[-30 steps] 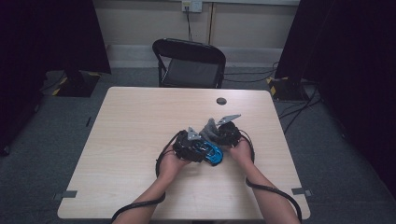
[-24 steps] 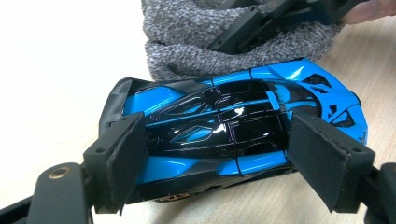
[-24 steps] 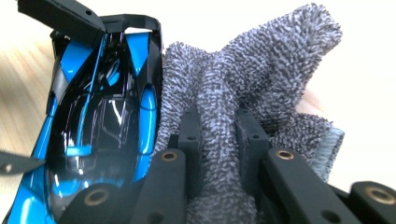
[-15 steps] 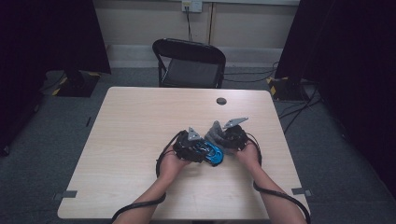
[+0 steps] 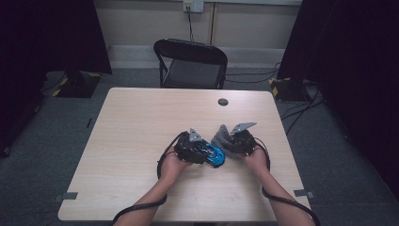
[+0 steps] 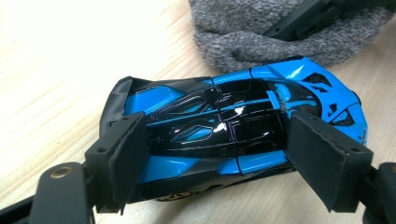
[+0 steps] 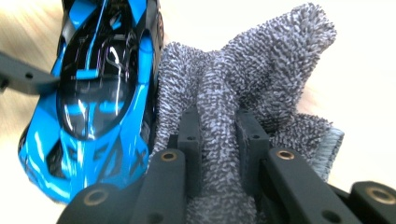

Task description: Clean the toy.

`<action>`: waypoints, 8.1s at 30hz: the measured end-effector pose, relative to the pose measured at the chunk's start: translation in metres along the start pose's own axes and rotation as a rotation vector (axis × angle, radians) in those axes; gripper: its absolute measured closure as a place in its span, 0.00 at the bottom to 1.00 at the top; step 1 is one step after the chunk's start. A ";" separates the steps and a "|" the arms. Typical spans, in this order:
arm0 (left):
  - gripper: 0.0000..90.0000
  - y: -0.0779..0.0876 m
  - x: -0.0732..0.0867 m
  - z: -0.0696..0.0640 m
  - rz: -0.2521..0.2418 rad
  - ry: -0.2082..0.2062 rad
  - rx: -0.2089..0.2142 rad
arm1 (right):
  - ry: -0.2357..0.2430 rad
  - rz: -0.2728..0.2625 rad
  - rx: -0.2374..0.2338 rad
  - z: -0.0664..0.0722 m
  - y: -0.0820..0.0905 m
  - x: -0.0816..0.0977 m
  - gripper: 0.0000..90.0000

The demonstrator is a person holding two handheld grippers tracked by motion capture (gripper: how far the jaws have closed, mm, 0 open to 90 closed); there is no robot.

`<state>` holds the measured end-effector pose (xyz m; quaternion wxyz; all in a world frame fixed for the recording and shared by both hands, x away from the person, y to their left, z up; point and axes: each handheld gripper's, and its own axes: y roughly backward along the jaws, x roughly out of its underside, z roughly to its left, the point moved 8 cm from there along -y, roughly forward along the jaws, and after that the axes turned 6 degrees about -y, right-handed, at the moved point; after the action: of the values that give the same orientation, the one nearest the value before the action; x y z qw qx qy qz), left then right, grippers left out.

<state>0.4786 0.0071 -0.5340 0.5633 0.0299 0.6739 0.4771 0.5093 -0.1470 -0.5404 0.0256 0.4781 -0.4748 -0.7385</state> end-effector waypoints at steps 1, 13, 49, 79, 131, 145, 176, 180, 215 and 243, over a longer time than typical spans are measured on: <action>0.23 0.000 0.000 0.000 0.000 0.000 0.001 | 0.004 0.000 0.002 0.000 0.001 0.001 0.84; 0.23 0.000 0.000 0.000 -0.001 0.000 0.002 | -0.008 -0.012 0.002 0.001 0.018 0.019 0.84; 0.23 0.000 -0.001 -0.001 0.005 -0.001 0.000 | -0.058 -0.064 -0.025 0.000 0.071 0.027 0.84; 0.23 0.000 0.000 0.000 -0.006 -0.004 0.003 | 0.046 0.001 0.036 0.015 -0.060 -0.071 0.84; 0.24 0.000 0.000 -0.001 -0.010 -0.004 0.006 | 0.067 -0.012 -0.042 0.007 -0.032 -0.030 0.85; 0.24 0.000 0.000 -0.002 -0.009 -0.004 0.006 | 0.061 -0.031 -0.052 0.002 -0.017 -0.015 0.85; 0.27 0.001 -0.001 -0.003 0.006 -0.007 0.013 | 0.038 -0.045 -0.055 -0.004 0.025 0.029 0.84; 0.27 0.001 -0.002 -0.004 0.006 -0.005 0.015 | 0.035 -0.046 -0.057 -0.003 0.030 0.033 0.84; 0.27 0.001 -0.001 -0.003 0.012 -0.005 0.013 | -0.024 -0.110 -0.081 -0.017 0.066 0.008 0.84; 0.28 0.003 0.001 -0.004 -0.017 0.015 0.030 | -0.015 -0.027 -0.041 0.012 -0.059 -0.066 0.84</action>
<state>0.4729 0.0070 -0.5330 0.5615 0.0291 0.6855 0.4626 0.5609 -0.0734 -0.5372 0.0218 0.4783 -0.4533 -0.7518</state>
